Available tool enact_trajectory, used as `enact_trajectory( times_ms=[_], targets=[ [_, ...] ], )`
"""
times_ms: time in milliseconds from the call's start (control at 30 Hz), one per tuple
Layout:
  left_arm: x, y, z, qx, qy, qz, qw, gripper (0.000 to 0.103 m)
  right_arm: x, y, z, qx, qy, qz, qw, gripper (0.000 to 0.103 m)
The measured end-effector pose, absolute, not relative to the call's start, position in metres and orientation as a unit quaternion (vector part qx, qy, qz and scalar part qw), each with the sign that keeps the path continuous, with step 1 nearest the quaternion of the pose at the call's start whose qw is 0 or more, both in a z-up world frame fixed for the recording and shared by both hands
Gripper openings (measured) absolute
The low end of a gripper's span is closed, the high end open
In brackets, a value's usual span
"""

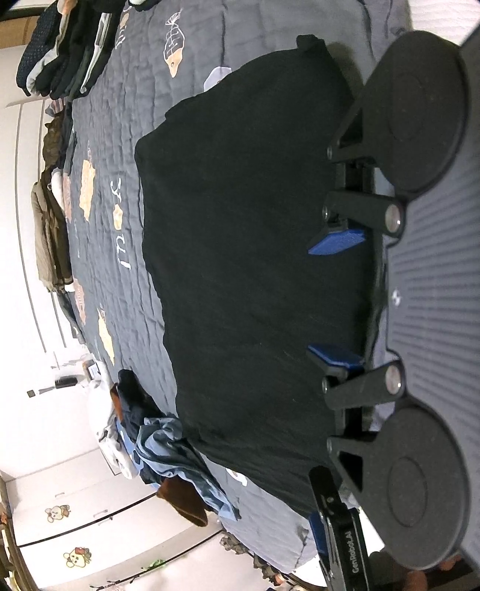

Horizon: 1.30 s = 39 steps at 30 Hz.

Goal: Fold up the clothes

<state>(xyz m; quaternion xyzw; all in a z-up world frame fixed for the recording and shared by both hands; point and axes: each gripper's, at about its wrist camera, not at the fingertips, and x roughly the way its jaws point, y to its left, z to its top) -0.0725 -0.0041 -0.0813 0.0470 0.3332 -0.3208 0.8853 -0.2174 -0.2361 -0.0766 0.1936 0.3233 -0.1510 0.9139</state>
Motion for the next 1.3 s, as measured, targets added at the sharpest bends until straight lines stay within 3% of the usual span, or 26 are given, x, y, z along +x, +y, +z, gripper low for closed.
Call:
enact_trajectory(
  times_ms=[667,1300],
  targets=[
    [-0.089,0.005,-0.078,0.046,0.335,-0.328,0.882,0.102,-0.236,-0.229,-0.078,0.205,0.323,-0.162,0.91,0.053],
    [-0.114,0.025,-0.076,-0.045,0.371,-0.298,0.878,0.102,-0.255,-0.221,-0.086,0.183,0.344,-0.138,0.911,0.053]
  ],
)
